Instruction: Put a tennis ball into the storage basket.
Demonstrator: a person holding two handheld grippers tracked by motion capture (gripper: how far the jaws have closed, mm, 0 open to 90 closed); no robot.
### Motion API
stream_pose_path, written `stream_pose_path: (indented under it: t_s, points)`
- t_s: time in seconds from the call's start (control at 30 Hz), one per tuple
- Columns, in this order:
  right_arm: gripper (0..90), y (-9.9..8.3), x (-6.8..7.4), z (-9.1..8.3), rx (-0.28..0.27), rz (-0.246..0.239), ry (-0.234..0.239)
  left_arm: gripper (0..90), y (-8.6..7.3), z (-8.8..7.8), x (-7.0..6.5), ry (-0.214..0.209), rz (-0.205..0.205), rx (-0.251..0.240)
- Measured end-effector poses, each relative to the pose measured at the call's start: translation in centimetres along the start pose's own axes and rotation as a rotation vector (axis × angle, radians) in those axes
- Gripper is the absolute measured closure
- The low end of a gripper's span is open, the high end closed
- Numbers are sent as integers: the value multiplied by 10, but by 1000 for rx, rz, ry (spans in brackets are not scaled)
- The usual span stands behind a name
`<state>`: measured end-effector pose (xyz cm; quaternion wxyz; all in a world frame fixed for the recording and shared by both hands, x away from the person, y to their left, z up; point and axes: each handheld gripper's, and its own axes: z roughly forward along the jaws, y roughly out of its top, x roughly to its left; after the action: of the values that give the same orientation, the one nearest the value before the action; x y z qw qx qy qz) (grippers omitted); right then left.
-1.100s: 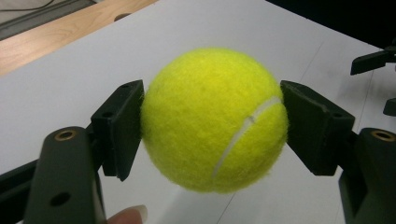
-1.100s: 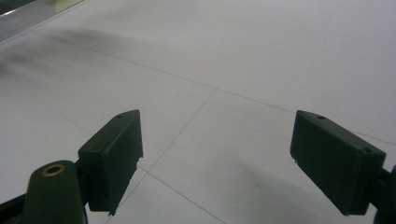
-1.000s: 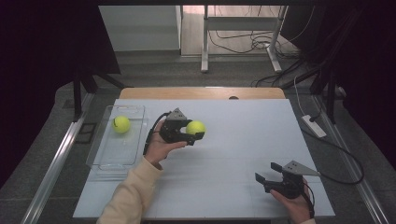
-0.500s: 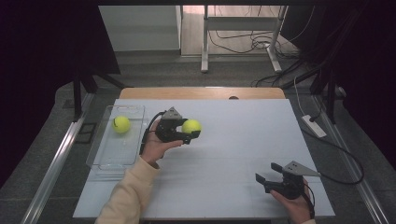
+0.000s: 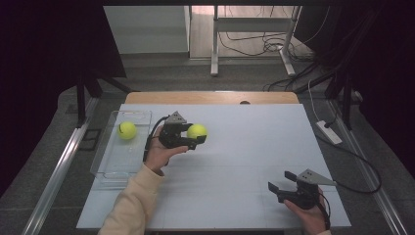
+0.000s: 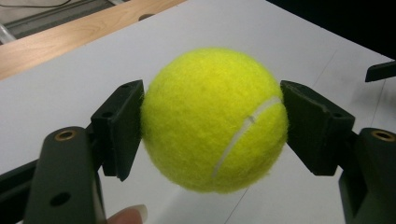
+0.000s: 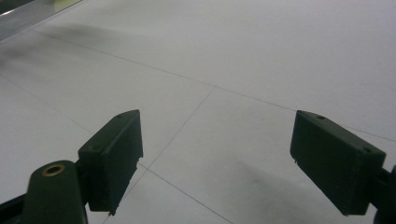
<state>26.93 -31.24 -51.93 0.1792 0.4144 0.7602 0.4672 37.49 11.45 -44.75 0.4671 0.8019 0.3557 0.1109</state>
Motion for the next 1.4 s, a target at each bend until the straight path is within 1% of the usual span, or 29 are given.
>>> stream_pose_path:
  t_s: [0.53, 0.7, 0.9, 1.4]
  points:
    - [169, 0, 0, -1, 0, 0, -1, 272, -4, -10, 7, 22, -22, -8]
    - [169, 0, 0, -1, 0, -1, -2, 272, -6, -14, 10, 28, -35, -7]
    - [169, 0, 0, -2, 3, -5, -3, 272, -7, -19, 12, 48, -33, -8]
    - [170, -1, 0, -2, 4, -6, -5, 272, -10, -31, 21, 66, -58, -21]
